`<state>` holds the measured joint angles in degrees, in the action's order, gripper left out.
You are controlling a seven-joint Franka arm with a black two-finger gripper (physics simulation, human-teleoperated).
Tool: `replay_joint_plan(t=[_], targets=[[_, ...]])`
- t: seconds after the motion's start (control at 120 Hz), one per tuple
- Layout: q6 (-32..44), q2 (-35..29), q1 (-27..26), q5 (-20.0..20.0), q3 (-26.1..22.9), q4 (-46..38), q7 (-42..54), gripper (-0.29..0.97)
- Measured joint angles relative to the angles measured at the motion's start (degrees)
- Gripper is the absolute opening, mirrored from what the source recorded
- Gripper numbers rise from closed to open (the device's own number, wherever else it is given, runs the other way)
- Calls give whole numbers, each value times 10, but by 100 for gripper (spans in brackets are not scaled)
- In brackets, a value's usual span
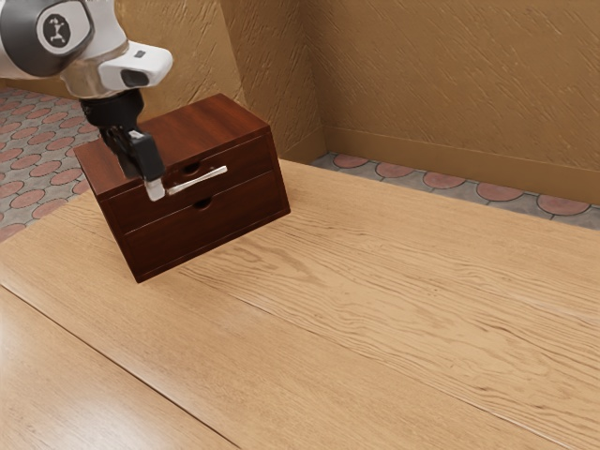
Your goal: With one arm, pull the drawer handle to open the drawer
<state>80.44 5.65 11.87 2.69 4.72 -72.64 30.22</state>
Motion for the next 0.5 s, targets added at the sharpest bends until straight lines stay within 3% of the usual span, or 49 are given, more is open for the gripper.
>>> replay_joint_plan(t=[0.183,0.267,0.367,0.5], targets=[[2,-11,-2,-2,0,10,-10,67],[-5,-57,-9,-6,4,39,-24,68],[-17,-98,21,-5,-38,57,-43,68],[-29,-90,-11,2,-65,24,-81,68]])
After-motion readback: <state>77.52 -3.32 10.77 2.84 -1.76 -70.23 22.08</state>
